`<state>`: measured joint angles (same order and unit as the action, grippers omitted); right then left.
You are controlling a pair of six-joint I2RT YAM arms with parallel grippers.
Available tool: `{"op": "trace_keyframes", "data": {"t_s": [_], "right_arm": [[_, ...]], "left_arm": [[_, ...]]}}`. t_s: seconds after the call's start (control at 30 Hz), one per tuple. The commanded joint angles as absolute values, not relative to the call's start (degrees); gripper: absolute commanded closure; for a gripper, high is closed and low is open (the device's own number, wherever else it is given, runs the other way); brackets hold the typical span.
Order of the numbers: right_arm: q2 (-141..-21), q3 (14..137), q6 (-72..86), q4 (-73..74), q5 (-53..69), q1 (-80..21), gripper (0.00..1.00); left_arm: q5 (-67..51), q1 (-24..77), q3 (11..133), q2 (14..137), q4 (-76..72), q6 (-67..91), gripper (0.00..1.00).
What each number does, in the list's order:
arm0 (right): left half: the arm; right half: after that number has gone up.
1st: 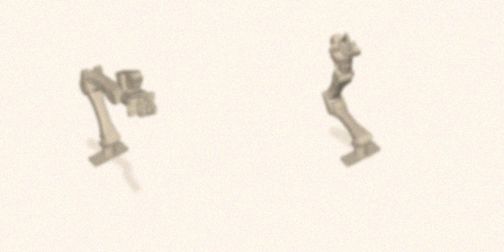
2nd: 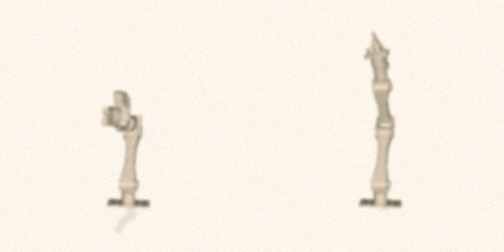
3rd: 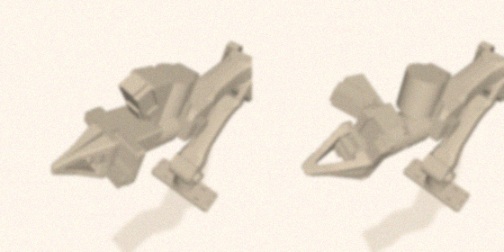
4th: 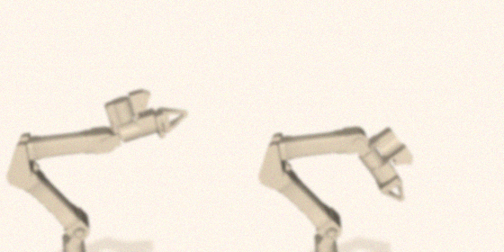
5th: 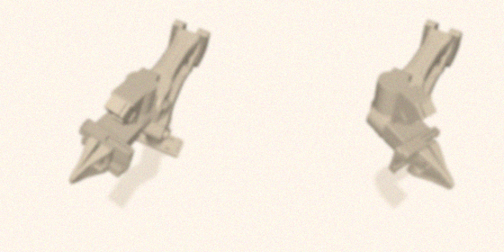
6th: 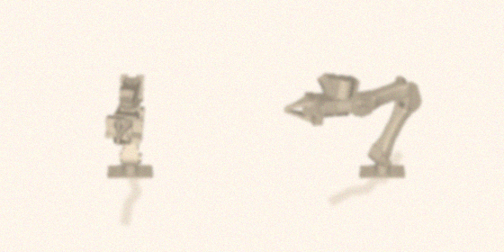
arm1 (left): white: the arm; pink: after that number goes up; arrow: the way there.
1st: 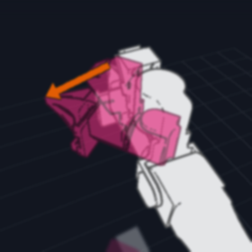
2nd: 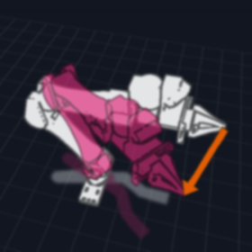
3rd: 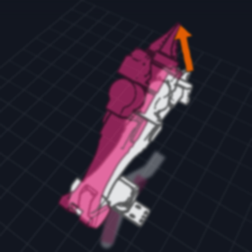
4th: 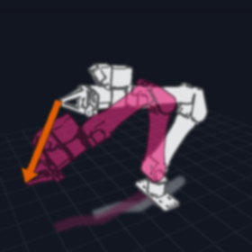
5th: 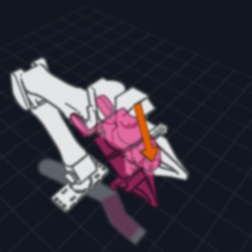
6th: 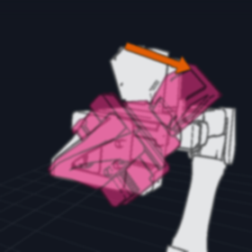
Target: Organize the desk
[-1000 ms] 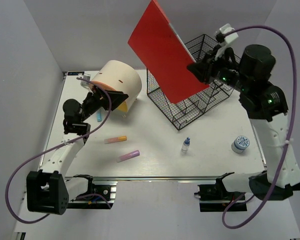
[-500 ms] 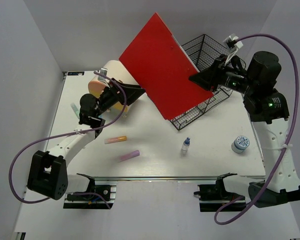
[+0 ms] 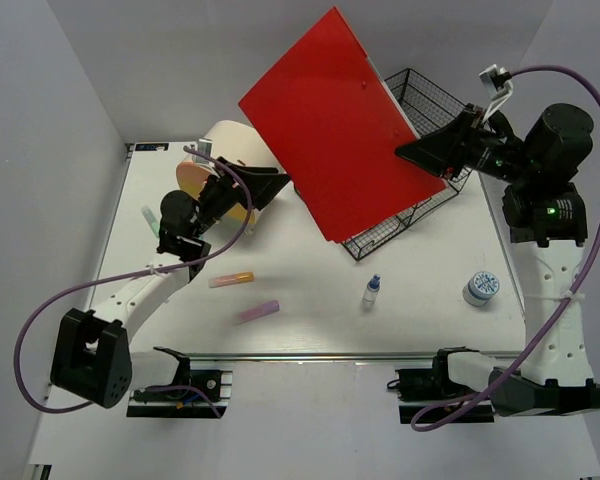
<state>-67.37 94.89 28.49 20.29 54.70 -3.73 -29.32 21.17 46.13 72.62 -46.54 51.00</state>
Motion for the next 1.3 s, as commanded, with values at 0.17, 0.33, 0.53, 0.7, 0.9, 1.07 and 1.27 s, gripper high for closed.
{"op": "trace_keyframes", "data": {"t_s": [0.17,0.33,0.53,0.7,0.9,1.07,1.27], "right_arm": [[-65.4,89.7,38.4,4.8,62.7,-0.6,1.00],[-65.4,88.4,41.0,2.2,64.2,1.3,1.00],[-65.3,83.4,47.4,-6.4,67.1,2.0,1.00],[-65.1,82.5,51.0,-9.8,68.3,2.6,1.00],[-65.3,82.1,51.1,-10.5,67.9,2.7,1.00],[-65.7,80.4,49.7,-10.1,67.1,2.5,1.00],[-66.4,78.8,47.5,-9.5,67.0,2.4,1.00]], "left_arm": [[-29.8,21.4,44.1,72.6,-57.3,55.8,0.02],[-33.0,22.0,45.2,75.0,-64.2,61.5,0.02],[-34.1,22.0,45.4,75.7,-65.5,64.3,0.02],[-34.2,22.0,45.9,76.9,-66.2,65.4,0.02],[-34.4,22.0,46.6,78.0,-68.6,67.8,0.02],[-34.4,22.0,47.8,78.3,-68.3,69.7,0.10],[-34.7,22.0,49.0,79.2,-70.0,72.5,0.17]]}}
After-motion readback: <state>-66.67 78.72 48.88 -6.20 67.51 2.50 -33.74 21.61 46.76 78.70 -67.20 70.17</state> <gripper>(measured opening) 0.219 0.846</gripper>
